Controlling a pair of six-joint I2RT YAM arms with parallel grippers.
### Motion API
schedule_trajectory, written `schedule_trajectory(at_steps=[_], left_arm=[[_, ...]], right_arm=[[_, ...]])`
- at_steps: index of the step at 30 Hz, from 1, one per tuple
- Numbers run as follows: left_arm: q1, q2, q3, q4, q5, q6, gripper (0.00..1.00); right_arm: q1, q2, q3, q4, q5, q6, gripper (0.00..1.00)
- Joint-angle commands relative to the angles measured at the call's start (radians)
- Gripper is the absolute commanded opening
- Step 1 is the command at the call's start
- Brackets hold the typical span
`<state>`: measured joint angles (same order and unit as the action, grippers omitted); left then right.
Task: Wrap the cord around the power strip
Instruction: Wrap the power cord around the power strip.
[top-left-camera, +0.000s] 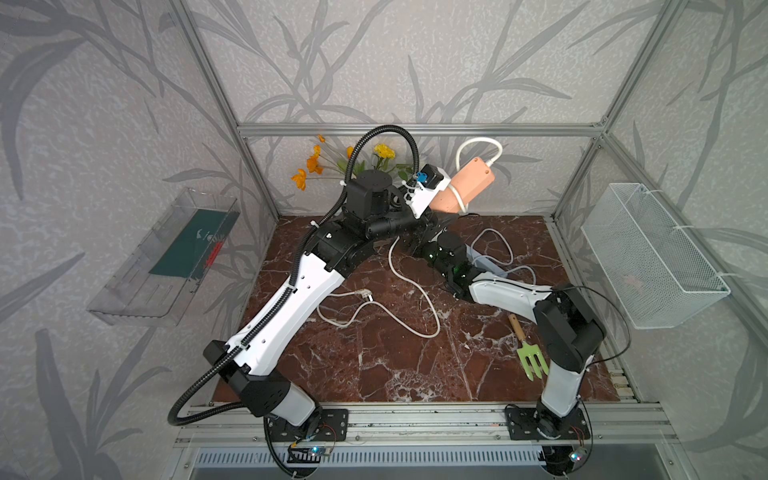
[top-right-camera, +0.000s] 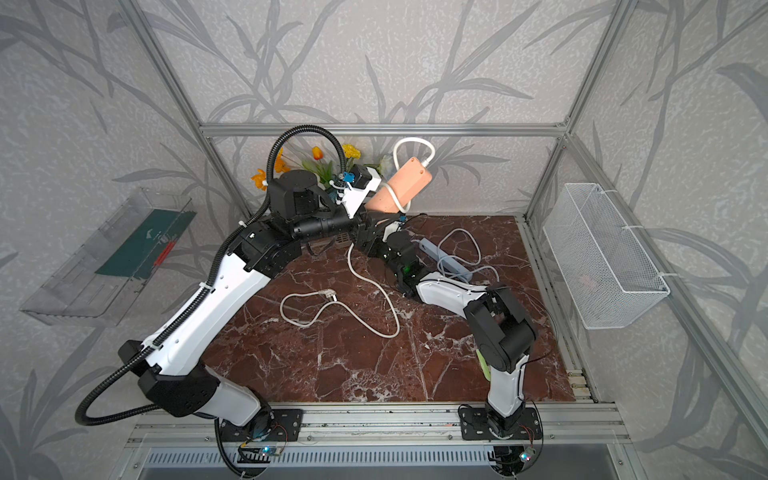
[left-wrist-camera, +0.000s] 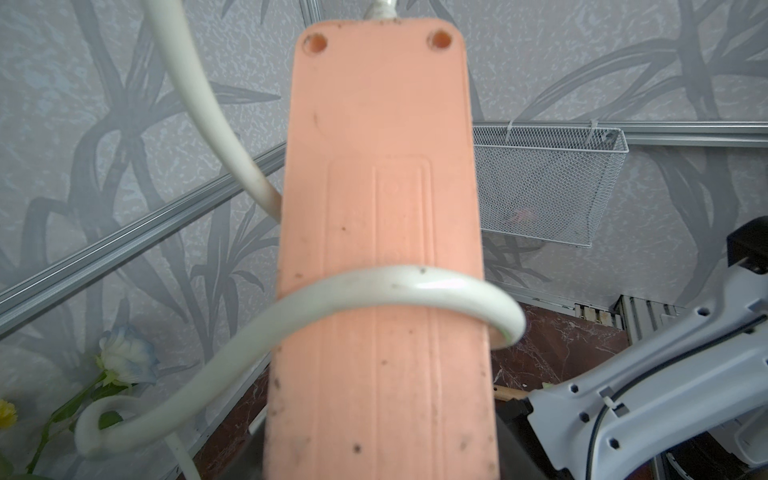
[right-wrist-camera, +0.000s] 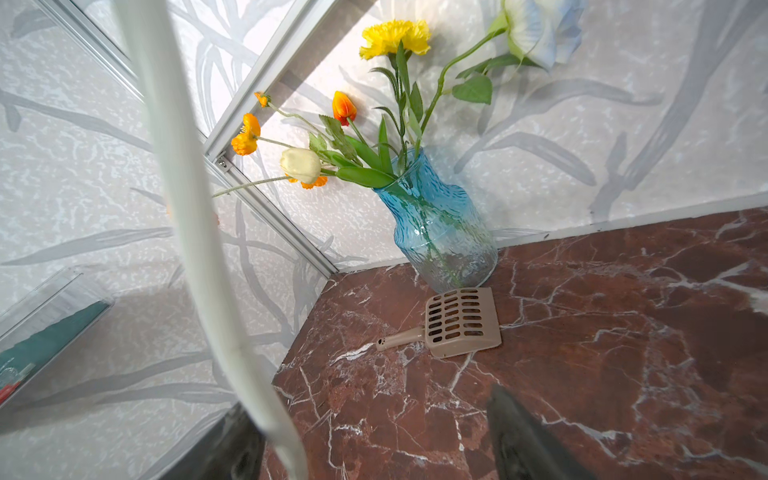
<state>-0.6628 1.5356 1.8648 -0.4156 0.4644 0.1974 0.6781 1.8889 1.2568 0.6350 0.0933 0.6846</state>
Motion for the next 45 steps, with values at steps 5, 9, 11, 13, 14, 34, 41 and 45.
schedule_trajectory(at_steps=[5,9,11,13,14,34,41,45], left_arm=[[-0.009,0.013,0.052,0.045,0.007,-0.034,0.0],[-0.006,0.01,0.08,0.009,-0.026,-0.015,0.0],[0.022,0.002,0.111,-0.042,-0.069,0.013,0.0],[0.083,-0.015,0.124,-0.074,-0.101,0.026,0.0],[0.107,-0.019,0.13,-0.097,-0.124,0.042,0.0],[0.376,0.043,0.093,-0.406,-0.437,0.369,0.0],[0.268,0.014,-0.094,-0.454,-0.364,0.562,0.0],[0.179,-0.029,-0.23,-0.444,-0.31,0.655,0.0]], right_arm=[[0.02,0.122,0.191,-0.035,0.126,0.025,0.63],[0.021,0.106,0.19,-0.135,0.194,-0.024,0.15],[0.021,0.055,0.118,-0.169,0.208,-0.091,0.0],[0.021,-0.027,0.005,-0.165,0.202,-0.18,0.0],[0.025,-0.068,-0.046,-0.16,0.205,-0.233,0.0],[0.147,-0.841,-0.466,-0.228,0.481,-1.335,0.0],[0.146,-0.837,-0.227,-0.19,0.317,-1.445,0.0],[0.106,-0.745,-0.045,-0.217,0.22,-1.457,0.0]])
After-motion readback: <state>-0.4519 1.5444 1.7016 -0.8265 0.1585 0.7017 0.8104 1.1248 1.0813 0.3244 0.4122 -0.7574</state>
